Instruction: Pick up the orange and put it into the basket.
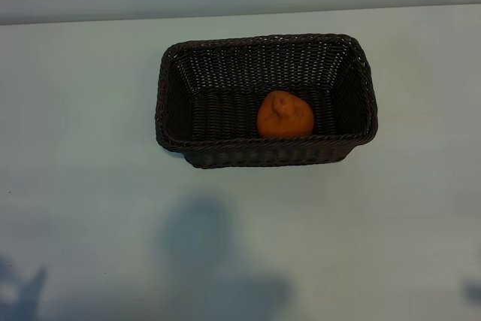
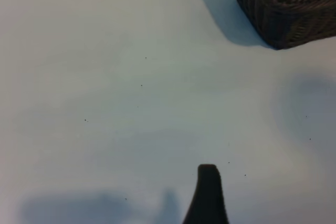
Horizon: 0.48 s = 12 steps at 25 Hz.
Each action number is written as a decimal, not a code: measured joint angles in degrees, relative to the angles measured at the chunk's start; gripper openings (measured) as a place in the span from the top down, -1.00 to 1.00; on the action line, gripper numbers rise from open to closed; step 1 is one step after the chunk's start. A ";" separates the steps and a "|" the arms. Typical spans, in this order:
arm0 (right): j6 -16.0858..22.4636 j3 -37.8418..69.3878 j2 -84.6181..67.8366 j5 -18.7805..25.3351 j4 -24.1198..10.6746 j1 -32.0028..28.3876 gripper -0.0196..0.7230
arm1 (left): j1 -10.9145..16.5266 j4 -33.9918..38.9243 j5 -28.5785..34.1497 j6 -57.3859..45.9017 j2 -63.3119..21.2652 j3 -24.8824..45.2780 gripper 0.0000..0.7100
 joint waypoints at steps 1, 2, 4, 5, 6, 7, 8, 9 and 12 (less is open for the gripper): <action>-0.06 1.38 0.00 -0.37 0.40 0.00 -0.59 | 0.00 0.00 0.00 0.00 0.00 0.00 -0.67; -0.11 2.69 0.05 -0.67 0.54 0.00 -0.59 | 0.00 0.00 0.00 0.00 0.00 0.00 -0.67; -0.54 6.10 0.05 -1.24 0.72 0.00 -0.59 | 0.00 0.00 0.00 0.00 0.00 0.00 -0.67; -0.54 7.56 0.05 -1.64 0.71 0.00 -0.59 | 0.00 0.00 0.00 0.00 0.00 0.00 -0.67; -1.18 9.20 0.05 -1.81 0.71 0.00 -0.59 | 0.00 0.00 0.00 0.00 0.00 0.00 -0.67; -1.72 10.71 0.05 -2.03 0.71 0.00 -0.59 | 0.00 0.00 0.00 0.00 0.00 0.00 -0.67; -2.06 11.75 0.05 -2.46 0.87 0.00 -0.59 | 0.00 0.00 0.00 0.00 0.00 0.00 -0.67; -2.24 12.21 0.05 -2.88 1.27 0.00 -0.59 | 0.00 0.00 0.00 0.00 0.00 0.00 -0.67; -2.58 12.84 0.05 -4.50 1.58 0.00 -0.59 | 0.00 0.00 0.00 0.00 0.00 0.00 -0.67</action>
